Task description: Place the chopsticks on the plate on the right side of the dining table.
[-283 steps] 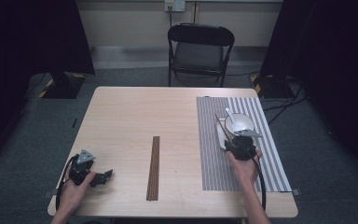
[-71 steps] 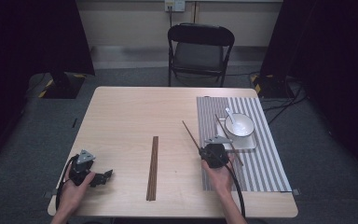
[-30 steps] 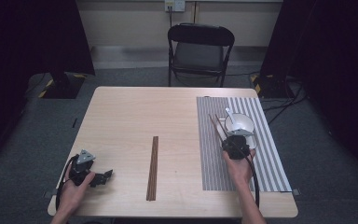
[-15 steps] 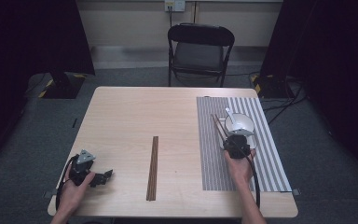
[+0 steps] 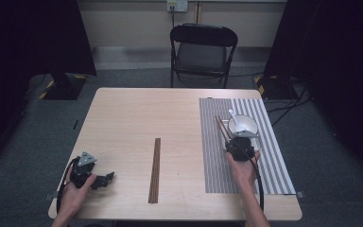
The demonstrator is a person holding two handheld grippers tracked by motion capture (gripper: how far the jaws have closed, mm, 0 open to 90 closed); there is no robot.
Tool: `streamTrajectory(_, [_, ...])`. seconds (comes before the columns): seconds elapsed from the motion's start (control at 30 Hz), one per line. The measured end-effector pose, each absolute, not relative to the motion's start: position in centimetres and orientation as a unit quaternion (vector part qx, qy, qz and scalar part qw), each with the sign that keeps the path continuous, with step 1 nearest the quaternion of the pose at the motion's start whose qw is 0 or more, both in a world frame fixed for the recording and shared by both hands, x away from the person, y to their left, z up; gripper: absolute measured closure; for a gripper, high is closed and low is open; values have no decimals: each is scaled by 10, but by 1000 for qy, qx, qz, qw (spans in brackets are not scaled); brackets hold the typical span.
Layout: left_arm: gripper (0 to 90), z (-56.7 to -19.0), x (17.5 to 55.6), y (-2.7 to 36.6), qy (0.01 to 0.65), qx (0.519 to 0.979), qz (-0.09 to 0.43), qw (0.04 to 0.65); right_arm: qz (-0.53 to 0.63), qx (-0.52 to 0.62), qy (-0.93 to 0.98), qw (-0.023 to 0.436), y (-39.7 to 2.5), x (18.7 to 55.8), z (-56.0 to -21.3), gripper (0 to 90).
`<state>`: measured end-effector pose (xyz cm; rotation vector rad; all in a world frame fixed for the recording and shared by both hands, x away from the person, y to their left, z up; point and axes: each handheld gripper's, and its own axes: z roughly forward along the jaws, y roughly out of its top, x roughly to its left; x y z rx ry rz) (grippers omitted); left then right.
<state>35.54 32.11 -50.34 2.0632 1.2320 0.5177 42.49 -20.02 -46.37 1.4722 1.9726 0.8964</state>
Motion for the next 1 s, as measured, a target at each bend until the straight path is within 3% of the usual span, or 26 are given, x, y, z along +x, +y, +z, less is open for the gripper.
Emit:
streamTrajectory(0.2, [2, -503, 355, 321, 471, 792, 199, 334, 322, 544, 735, 247, -197, 430, -472, 876])
streamTrajectory(1.0, [2, -503, 355, 321, 472, 791, 198, 335, 312, 561, 726, 249, -207, 430, -474, 867])
